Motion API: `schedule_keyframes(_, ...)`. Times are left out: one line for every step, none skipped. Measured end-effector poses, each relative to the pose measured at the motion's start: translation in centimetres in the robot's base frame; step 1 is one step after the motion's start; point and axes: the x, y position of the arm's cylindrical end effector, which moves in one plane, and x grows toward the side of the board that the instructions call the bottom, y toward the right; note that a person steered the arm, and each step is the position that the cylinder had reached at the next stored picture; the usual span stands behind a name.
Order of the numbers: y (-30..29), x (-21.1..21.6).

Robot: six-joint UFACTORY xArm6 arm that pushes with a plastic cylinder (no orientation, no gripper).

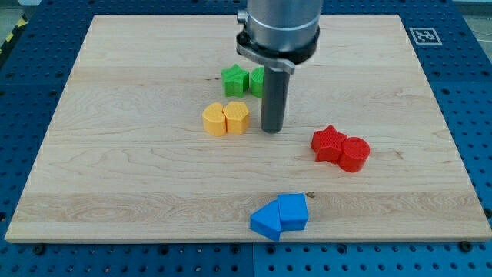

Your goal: Separate hexagon from the heart

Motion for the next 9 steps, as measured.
schedule_keyframes(-0.9, -1.3)
schedule_keyframes(-4.3, -2.7)
schedule_keyframes(-5.0, -4.0)
schedule_keyframes(-6.3, -4.8)
schedule_keyframes(-6.3, -4.1)
schedule_keyframes(-5.8, -3.2)
schedule_keyframes(-5.8, -3.0)
schedule_keyframes(-6.5, -3.2)
schedule_keyframes(-8.2, -3.9)
